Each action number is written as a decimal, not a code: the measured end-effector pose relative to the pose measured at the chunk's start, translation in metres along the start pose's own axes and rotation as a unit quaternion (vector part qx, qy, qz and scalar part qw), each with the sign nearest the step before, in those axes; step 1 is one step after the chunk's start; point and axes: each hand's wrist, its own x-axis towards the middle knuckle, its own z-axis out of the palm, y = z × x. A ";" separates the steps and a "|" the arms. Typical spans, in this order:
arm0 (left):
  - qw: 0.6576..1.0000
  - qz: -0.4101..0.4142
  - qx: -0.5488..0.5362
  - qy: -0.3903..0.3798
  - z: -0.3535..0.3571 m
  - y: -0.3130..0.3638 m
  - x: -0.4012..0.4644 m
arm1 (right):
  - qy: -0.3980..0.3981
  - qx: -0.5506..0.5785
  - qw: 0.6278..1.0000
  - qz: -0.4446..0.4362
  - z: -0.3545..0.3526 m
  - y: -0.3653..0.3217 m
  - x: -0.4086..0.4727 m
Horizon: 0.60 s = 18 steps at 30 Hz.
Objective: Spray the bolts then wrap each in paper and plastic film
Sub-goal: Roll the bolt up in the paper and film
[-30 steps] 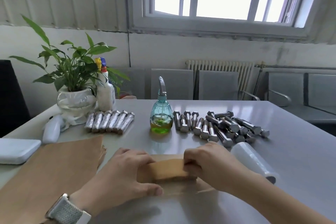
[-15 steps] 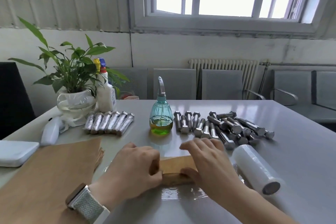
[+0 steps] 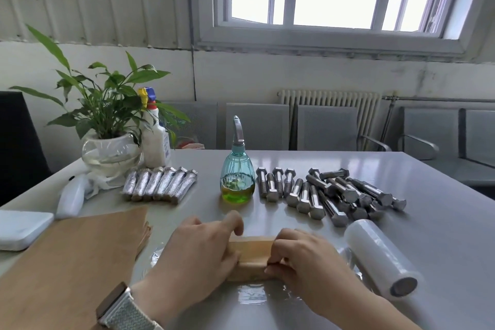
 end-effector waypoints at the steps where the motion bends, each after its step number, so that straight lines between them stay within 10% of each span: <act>1: 1.000 -0.004 0.011 0.008 0.001 0.001 -0.001 | -0.003 0.011 1.000 0.007 0.001 0.001 0.001; 18: 0.990 0.132 0.055 0.015 0.001 0.007 -0.006 | -0.046 0.068 0.995 0.059 -0.004 -0.003 0.007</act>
